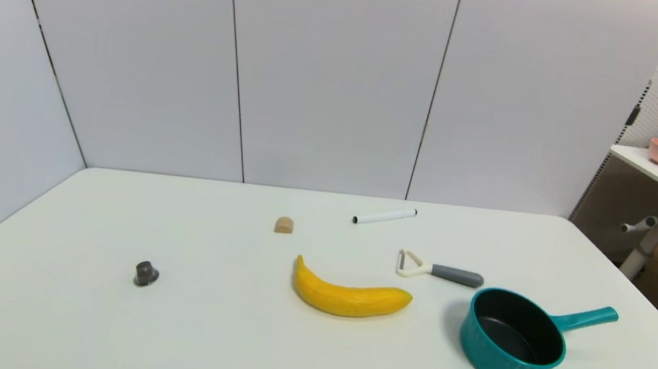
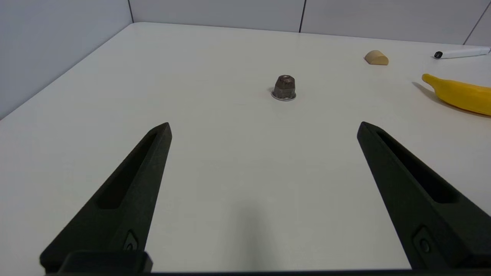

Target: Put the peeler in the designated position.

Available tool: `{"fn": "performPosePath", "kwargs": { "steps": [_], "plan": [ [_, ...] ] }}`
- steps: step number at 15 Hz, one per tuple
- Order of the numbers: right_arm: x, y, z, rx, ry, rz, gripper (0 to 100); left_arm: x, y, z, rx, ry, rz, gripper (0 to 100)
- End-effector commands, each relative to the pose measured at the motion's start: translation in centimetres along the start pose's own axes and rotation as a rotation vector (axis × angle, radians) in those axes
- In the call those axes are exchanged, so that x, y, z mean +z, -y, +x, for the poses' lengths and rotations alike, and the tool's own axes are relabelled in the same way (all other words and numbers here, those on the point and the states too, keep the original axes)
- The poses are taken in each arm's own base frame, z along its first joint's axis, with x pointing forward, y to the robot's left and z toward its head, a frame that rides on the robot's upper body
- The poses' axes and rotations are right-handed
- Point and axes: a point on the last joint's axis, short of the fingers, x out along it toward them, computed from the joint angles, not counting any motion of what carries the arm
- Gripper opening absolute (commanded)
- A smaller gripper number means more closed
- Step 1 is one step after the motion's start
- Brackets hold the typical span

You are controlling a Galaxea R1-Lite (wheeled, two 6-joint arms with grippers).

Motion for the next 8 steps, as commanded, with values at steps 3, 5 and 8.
{"fn": "performPosePath", "kwargs": {
  "steps": [3, 5, 8],
  "plan": [
    [-0.04, 0.00, 0.02, -0.001, -0.003, -0.010, 100, 0.01, 0.00, 0.02, 0.001, -0.003, 0.000, 100],
    [-0.03, 0.00, 0.03, -0.001, -0.004, 0.002, 100, 0.01, 0.00, 0.02, 0.001, -0.003, 0.000, 100],
    [-0.04, 0.00, 0.02, -0.001, -0.003, 0.004, 100, 0.01, 0.00, 0.02, 0.001, -0.003, 0.000, 100]
  ]
}}
